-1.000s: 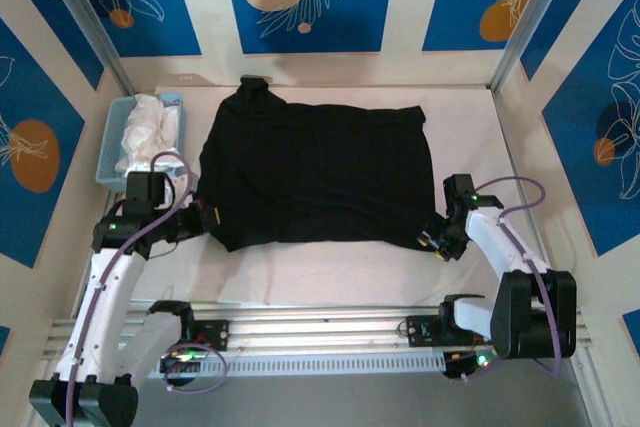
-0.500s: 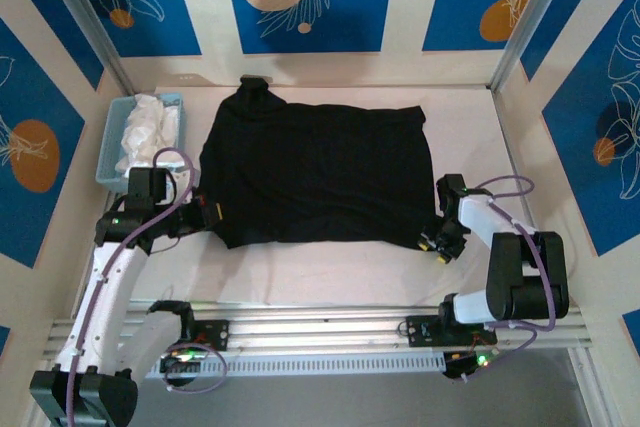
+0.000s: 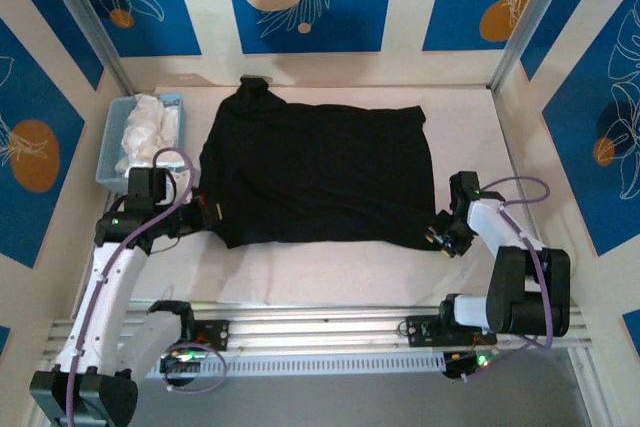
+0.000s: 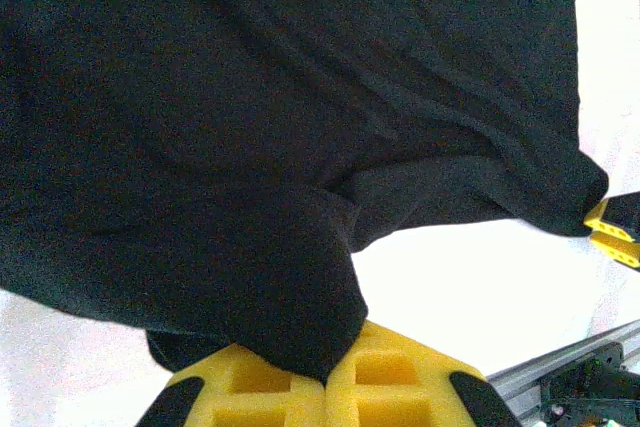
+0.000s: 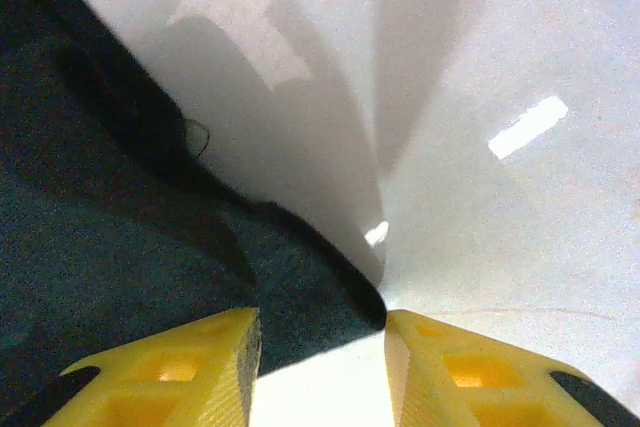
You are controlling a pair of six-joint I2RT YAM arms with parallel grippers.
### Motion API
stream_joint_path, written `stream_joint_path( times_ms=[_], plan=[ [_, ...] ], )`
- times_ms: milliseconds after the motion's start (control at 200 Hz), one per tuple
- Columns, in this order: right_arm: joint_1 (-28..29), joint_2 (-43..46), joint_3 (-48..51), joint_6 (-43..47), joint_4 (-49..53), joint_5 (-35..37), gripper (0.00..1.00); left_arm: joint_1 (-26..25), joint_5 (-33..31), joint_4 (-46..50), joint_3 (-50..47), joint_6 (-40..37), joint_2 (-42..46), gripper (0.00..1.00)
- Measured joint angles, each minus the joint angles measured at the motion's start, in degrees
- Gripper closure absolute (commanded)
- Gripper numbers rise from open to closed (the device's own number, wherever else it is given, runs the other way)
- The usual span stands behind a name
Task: Fold the inside-out t-shirt
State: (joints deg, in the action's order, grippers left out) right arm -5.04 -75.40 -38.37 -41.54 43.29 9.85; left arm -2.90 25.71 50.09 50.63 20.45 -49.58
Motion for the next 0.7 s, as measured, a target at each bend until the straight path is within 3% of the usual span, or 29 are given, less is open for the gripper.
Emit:
stream_joint_path(
  times_ms=[115,285,415,700],
  plan=[
    [-0.35,-3.06,0.61,0.42,-1.73,-1.29,0.70,0.00,0.00,0.00,0.00,0.00,0.00,1.00],
    [-0.92,-4.02,0.33,1.03,-2.32,-2.99,0.89,0.00,-0.04,0.07,0.07,0.00,0.00,1.00],
    [-1.53,-3.08,0.55,1.68,-2.97,-4.28,0.98,0.00,-0.70,0.74,1.36,0.02,0.13,1.00],
    [-5.86,10.36,0.96,3.04,-0.92,-6.36,1.00,0.20,-5.81,6.80,6.60,0.02,3.02,1.00]
  ],
)
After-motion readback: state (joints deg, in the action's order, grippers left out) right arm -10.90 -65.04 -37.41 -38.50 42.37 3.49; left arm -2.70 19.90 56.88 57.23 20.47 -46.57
